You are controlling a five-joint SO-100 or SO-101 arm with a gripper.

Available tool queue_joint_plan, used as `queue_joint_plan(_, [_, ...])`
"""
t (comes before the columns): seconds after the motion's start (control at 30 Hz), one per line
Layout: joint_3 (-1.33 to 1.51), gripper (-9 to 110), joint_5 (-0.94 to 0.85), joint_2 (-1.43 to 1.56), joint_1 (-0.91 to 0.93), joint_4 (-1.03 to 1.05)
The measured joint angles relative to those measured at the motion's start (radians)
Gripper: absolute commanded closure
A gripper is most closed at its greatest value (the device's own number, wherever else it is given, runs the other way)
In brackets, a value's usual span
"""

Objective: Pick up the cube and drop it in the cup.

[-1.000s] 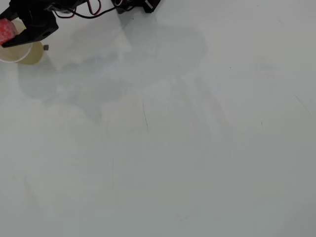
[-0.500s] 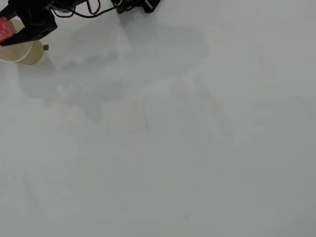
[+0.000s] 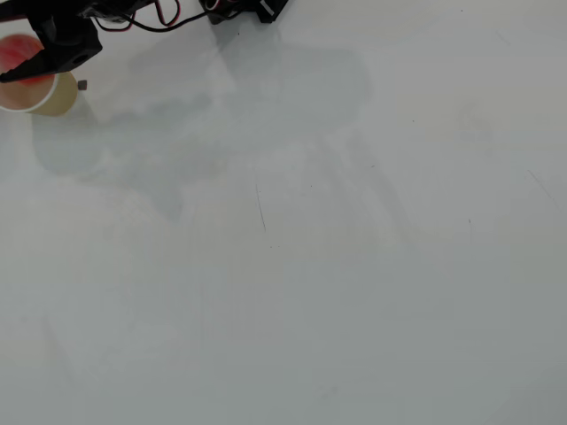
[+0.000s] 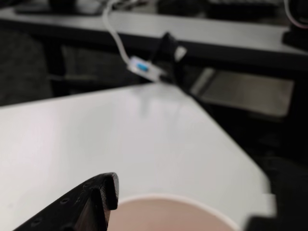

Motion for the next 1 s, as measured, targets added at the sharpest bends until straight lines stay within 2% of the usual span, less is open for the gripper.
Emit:
queue_joint_plan(0.33, [0.000, 63, 0.000, 0.000, 0.000, 0.000])
queue_joint_plan(0.77, [0.000, 62, -0.012, 0.000, 0.000, 0.000])
queue_joint_plan(1.0, [0.000, 75, -0.021, 0.000, 0.000, 0.000])
